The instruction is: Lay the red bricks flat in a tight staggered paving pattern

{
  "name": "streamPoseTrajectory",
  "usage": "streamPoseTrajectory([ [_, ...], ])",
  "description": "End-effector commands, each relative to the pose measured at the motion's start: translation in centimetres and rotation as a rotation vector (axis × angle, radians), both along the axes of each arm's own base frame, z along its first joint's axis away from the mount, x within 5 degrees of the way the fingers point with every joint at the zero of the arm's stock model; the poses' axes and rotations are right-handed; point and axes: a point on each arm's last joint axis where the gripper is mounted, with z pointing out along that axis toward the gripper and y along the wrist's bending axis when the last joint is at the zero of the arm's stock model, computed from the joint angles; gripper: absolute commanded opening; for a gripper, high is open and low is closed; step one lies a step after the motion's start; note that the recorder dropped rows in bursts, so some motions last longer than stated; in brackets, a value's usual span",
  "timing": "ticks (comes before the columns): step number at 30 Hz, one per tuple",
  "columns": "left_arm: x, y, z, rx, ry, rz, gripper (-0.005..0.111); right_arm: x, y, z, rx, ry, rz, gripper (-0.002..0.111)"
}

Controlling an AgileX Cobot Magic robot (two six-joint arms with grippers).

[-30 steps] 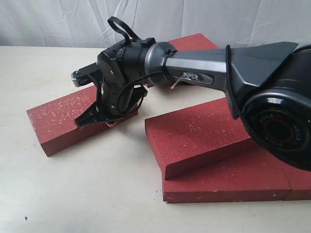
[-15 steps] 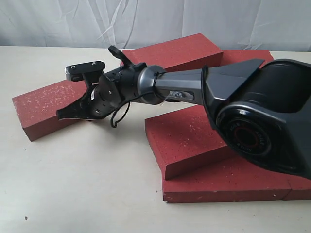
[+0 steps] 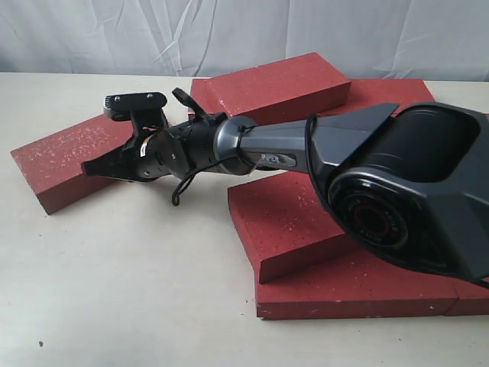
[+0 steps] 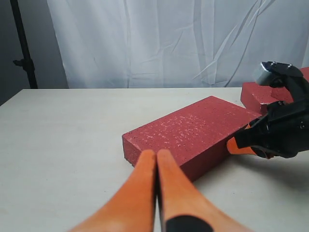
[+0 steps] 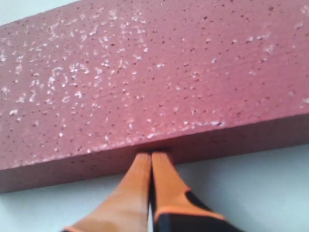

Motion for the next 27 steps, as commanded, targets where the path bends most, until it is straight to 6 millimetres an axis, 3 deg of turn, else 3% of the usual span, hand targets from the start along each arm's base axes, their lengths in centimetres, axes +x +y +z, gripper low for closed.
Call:
streamPoseTrajectory([
  [1, 0.0, -0.1, -0.1, -0.002, -0.008, -0.009, 0.0, -0.1, 0.0, 1.4, 0.013, 0.019, -0.005, -0.001],
  [4, 0.0, -0.1, -0.1, -0.002, -0.008, -0.009, 0.0, -0.7, -0.3, 3.9, -0.012, 0.061, 0.015, -0.001],
  [6, 0.0, -0.1, -0.1, -0.002, -0.008, -0.009, 0.0, -1.6, -0.9, 6.7, -0.043, 0.103, 0.039, -0.001],
  [13, 0.0, -0.1, -0.1, -0.002, -0.008, -0.009, 0.0, -4.4, -3.1, 12.0, -0.175, 0.25, 0.123, -0.001],
  [19, 0.0, -0.1, -0.1, -0.002, -0.008, -0.009, 0.0, -6.0, -4.5, 13.9, -0.273, 0.316, 0.193, -0.001],
  [27, 0.0, -0.1, -0.1, -0.002, -0.008, -0.009, 0.0, -6.9, -5.6, 14.7, -0.382, 0.34, 0.277, -0.001],
])
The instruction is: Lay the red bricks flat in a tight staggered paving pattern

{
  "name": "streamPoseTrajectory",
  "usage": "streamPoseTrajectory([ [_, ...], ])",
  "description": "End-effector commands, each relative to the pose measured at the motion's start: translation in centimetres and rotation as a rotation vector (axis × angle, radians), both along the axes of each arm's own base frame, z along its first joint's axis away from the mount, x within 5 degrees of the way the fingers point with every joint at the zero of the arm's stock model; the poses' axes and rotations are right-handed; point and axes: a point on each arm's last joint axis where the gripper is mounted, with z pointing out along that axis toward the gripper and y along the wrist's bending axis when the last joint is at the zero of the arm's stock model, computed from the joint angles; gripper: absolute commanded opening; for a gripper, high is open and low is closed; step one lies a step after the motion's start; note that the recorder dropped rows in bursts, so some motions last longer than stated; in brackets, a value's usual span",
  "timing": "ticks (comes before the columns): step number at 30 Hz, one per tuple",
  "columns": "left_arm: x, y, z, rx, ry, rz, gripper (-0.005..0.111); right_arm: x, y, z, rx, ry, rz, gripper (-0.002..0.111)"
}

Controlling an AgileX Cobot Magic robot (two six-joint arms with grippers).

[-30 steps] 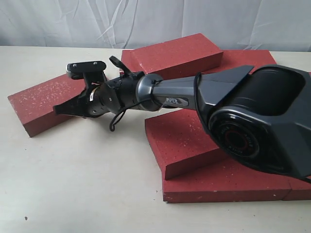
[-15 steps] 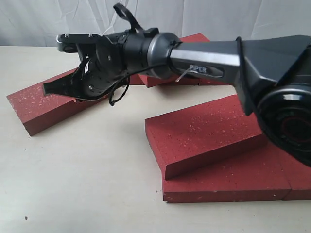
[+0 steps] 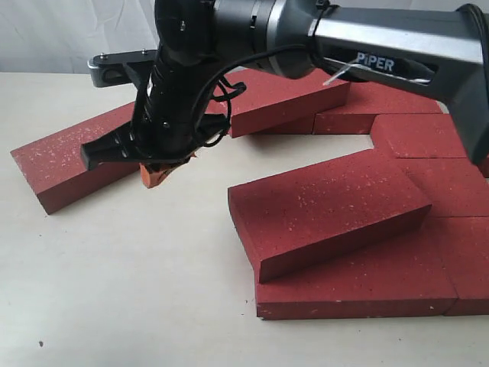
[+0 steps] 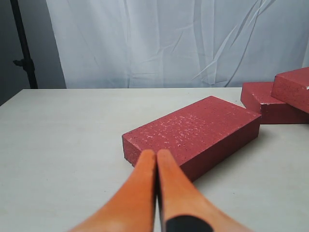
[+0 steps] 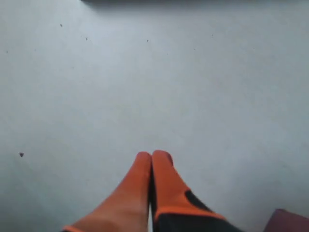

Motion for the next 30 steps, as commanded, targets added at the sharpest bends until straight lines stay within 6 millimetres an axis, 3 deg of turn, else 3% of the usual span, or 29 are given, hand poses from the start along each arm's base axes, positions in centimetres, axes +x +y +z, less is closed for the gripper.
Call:
streamPoseTrajectory([
  [1, 0.0, -0.1, -0.1, -0.002, -0.008, -0.009, 0.0, -0.4, -0.7, 1.1, -0.04, -0.014, 0.059, -0.001],
  [10, 0.0, -0.1, -0.1, -0.002, -0.008, -0.009, 0.0, -0.3, -1.8, 1.6, -0.087, 0.002, 0.071, -0.001],
  [20, 0.0, -0.1, -0.1, -0.002, -0.008, -0.009, 0.0, 2.5, -6.1, 3.0, -0.094, 0.04, -0.027, -0.001],
  [23, 0.0, -0.1, -0.1, -0.002, -0.008, -0.009, 0.0, 3.1, -8.6, 3.5, -0.081, 0.04, -0.08, -0.001],
  [30, 0.0, -0.1, -0.1, -0.002, -0.008, -0.009, 0.0, 2.1, -15.6, 3.1, -0.073, -0.013, -0.196, -0.001],
])
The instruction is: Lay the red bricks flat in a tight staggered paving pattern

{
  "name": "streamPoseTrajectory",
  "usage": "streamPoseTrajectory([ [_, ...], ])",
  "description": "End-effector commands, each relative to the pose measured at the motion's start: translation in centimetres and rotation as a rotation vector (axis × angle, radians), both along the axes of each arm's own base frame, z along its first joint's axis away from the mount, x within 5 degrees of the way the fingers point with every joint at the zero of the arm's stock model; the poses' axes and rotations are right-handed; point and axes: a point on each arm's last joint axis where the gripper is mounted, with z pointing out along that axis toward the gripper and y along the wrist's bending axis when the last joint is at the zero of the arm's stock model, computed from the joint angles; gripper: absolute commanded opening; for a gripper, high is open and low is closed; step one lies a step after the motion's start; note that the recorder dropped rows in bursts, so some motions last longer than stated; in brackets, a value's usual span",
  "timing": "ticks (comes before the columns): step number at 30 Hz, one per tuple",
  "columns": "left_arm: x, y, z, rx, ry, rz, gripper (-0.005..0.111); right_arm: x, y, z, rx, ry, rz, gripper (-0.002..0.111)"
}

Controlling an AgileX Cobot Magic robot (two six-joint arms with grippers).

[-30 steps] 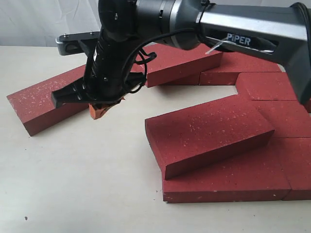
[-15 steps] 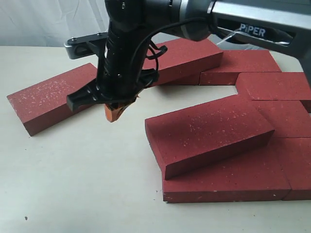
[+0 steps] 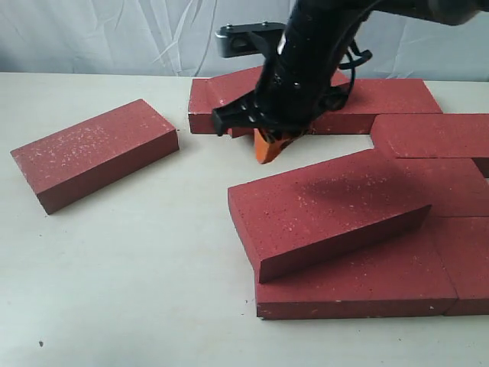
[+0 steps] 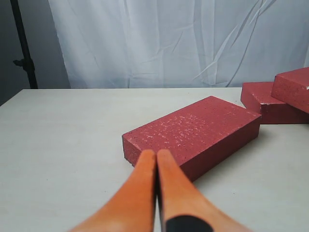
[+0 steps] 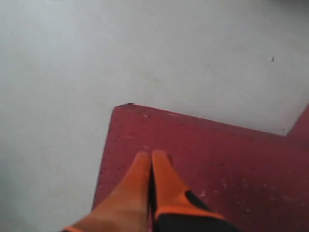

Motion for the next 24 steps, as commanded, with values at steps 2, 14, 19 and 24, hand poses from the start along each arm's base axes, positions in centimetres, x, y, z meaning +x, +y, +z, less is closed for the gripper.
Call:
streamPoseTrajectory([
  [2, 0.0, -0.1, -0.1, -0.002, -0.008, -0.009, 0.0, 0.3, -4.6, 0.1, 0.017, -0.057, -0.108, -0.001],
  [14, 0.0, -0.1, -0.1, -0.002, -0.004, -0.009, 0.0, 2.7, -17.1, -2.2, -0.006, -0.072, -0.438, -0.001],
  [19, 0.0, -0.1, -0.1, -0.002, -0.004, -0.009, 0.0, 3.0, -19.5, -3.4, -0.019, -0.084, -0.513, -0.001],
  [24, 0.0, -0.1, -0.1, -0.002, -0.004, -0.009, 0.0, 3.0, -21.8, -4.2, -0.028, -0.093, -0.583, -0.001],
])
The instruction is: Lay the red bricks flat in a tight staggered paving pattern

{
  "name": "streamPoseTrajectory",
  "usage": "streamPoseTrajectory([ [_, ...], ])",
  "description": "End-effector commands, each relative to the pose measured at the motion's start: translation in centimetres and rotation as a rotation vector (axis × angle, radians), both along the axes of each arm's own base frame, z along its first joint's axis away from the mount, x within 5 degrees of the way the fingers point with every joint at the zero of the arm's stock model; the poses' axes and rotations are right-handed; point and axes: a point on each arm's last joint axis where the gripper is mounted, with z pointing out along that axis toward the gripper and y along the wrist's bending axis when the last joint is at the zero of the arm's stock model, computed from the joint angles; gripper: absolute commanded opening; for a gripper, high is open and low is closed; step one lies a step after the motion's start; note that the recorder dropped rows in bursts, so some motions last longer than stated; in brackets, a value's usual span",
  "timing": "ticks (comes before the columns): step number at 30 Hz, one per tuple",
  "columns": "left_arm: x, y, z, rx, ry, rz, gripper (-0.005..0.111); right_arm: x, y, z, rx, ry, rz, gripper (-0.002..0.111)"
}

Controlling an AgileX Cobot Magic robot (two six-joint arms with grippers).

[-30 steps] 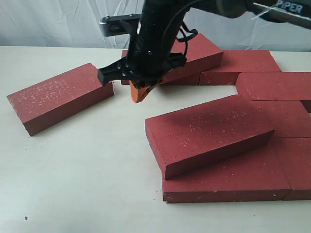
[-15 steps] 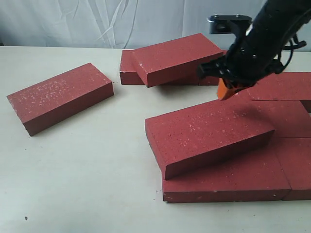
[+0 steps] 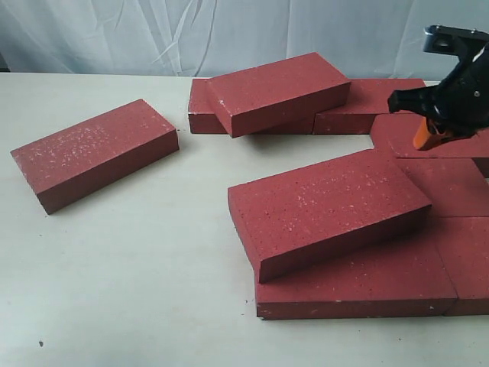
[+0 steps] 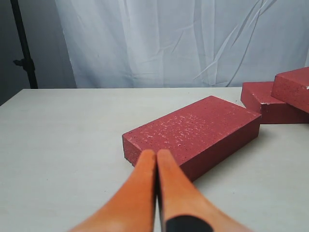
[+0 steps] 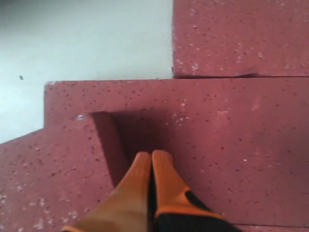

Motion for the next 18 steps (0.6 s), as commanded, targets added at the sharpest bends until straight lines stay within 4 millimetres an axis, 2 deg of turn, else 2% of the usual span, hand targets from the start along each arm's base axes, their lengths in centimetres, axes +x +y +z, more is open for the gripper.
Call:
streamPoseTrajectory([
  [1, 0.0, -0.1, -0.1, -0.002, -0.004, -0.009, 0.0, 0.0, -2.0, -0.8, -0.024, -0.017, -0.05, -0.001],
  [8, 0.0, -0.1, -0.1, -0.002, -0.004, -0.009, 0.0, -0.6, -2.6, -3.2, -0.035, 0.043, -0.065, -0.001],
  [18, 0.0, -0.1, -0.1, -0.002, -0.004, -0.009, 0.0, -1.0, -2.7, -4.2, -0.039, 0.092, -0.058, -0.001],
])
